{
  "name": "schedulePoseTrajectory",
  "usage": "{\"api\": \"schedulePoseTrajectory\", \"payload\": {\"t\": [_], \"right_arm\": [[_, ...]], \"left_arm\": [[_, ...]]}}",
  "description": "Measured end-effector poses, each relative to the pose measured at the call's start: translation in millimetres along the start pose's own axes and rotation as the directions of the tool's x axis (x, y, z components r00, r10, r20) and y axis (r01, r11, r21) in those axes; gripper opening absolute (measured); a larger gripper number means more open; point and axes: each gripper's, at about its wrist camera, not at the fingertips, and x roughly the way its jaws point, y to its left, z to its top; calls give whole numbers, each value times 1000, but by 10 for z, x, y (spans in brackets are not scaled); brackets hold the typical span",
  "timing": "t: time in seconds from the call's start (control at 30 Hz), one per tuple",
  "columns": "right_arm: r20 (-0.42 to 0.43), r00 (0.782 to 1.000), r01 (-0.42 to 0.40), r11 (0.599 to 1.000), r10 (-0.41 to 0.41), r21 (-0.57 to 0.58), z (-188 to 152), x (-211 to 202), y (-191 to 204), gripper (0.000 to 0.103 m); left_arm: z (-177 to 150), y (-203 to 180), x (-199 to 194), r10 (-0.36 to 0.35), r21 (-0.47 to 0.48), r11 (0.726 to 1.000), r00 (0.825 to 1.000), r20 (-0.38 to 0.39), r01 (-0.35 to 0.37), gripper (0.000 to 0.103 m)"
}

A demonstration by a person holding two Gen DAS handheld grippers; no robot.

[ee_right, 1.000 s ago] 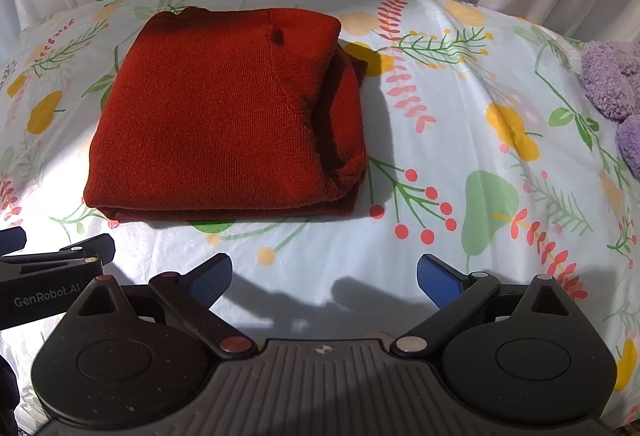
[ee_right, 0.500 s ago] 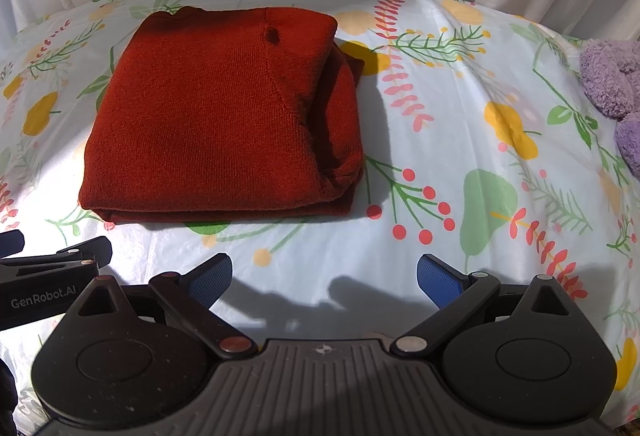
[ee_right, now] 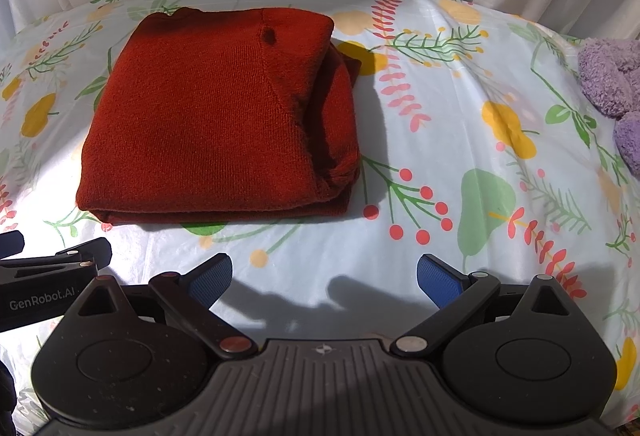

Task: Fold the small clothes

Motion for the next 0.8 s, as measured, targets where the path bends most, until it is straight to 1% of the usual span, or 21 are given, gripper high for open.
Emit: {"api": "schedulePoseTrajectory", "payload": {"t": [0.13,0.27,0.43,0.8], "right_arm": [[0,1000,0,1000,0,-2,0,-1,1,99],[-1,1000,0,1000,0,0,1,-2,-2,99],[1,1000,2,1000,-2,6,-4,1,-18,99],[15,1000,9,1000,-9,-6,9,-22,3,99]], "left_arm": [[-1,-6,-6,-1,4,1000,1000,2,1,103],[-9,-28,-33,7,23,1000,1000,21,-8,103],[-11,-66,-13,11,43,999,1000,10,-11,103],[-9,-75,-8,16,54,998,1000,4,-16,103]]}}
